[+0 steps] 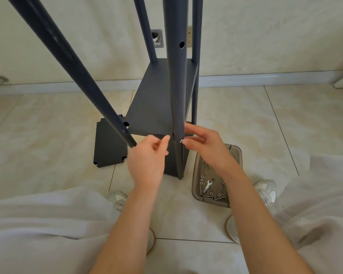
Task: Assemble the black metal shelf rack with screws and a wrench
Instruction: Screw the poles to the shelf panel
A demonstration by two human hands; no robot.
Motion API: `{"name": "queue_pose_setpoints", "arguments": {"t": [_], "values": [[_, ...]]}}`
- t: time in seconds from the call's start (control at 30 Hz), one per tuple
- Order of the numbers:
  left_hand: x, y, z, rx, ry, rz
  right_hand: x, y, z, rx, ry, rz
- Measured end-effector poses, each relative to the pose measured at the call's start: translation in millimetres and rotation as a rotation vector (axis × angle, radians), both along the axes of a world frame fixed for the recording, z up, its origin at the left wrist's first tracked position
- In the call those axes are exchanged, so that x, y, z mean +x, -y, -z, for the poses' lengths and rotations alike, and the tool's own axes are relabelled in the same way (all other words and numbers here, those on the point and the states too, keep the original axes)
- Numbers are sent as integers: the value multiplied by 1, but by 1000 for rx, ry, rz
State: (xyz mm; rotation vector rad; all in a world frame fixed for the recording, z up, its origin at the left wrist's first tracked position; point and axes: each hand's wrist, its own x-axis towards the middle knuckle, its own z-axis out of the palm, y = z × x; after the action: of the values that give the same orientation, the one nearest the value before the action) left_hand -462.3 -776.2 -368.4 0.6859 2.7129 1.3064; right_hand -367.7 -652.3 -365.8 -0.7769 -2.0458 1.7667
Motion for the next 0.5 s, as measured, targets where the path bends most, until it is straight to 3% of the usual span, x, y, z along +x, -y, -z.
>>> {"name": "queue_pose_setpoints", "arguments": {"t": [0.1,0.17,0.5], "values": [[-5,4,-6,28,-229,184,0,-1,-2,-35,-23,12],[-11,0,-7,-79,-347,288,0,-2,-4,-53,-32,7],[-21,-18,-6,3,-267,445,0,-8,-4,-240,-57,52]]}}
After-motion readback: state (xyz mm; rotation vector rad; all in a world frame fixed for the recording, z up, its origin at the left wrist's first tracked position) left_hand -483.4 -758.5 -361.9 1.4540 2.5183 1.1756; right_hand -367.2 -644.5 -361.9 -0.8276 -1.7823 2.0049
